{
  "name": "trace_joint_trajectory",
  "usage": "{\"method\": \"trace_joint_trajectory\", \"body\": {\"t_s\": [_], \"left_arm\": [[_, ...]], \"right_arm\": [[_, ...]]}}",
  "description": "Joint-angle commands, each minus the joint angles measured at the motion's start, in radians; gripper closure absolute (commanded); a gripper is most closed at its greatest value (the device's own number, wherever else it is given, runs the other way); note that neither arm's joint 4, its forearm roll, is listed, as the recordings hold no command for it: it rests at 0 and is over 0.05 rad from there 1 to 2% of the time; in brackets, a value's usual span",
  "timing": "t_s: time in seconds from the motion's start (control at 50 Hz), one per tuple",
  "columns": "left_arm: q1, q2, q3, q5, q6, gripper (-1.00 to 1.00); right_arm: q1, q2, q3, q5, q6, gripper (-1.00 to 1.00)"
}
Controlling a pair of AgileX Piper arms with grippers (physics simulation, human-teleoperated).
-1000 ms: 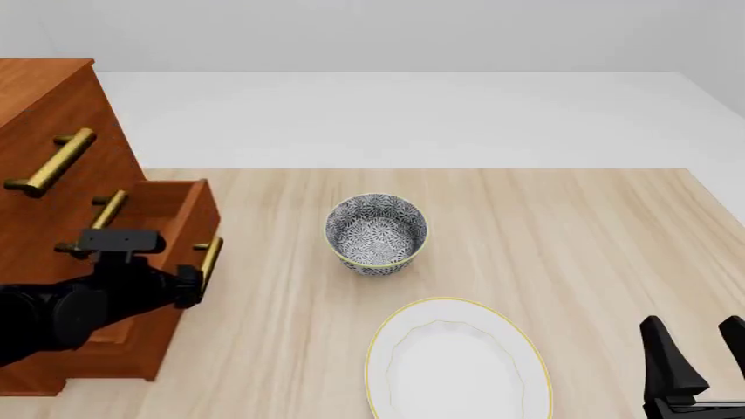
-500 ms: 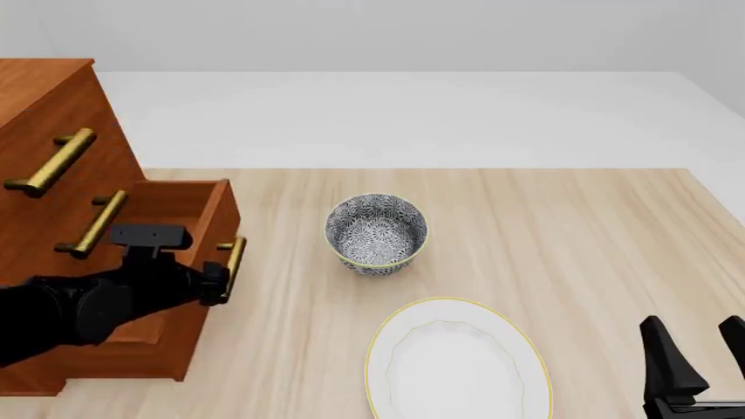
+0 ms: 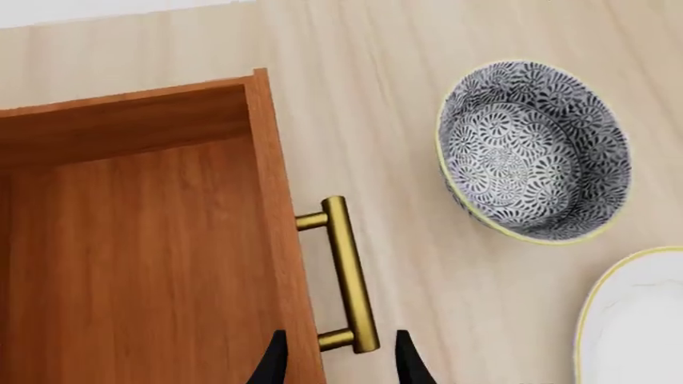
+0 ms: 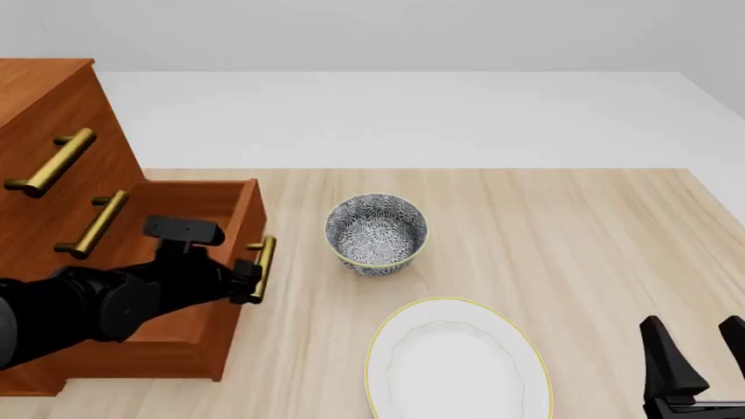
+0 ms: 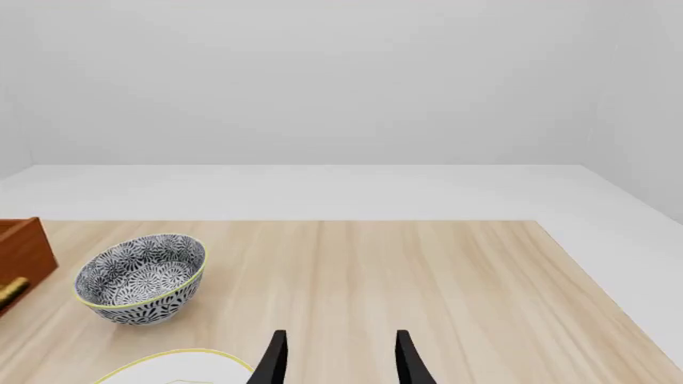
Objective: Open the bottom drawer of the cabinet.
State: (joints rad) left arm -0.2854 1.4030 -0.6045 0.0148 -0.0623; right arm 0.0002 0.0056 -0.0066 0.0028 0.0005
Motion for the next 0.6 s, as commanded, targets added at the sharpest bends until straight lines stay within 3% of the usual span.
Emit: {"method": "trace_joint_trajectory", "body": {"t_s": [0.02,0.46,0.6], "left_arm": [[-0.061,-0.019,-0.033,0.016,-0.01,-1.0],[-0.136,-0.024,-0.049,0.019,-0.03,-1.0],[-0.126,-0.056,-0.068,0.053,-0.019,-1.0]], "right_arm": [[0.0,0.0,0.0,0.0,0.0,-1.0],[0.0,0.0,0.0,0.0,0.0,-1.0],[0.0,0.0,0.0,0.0,0.0,-1.0]]}}
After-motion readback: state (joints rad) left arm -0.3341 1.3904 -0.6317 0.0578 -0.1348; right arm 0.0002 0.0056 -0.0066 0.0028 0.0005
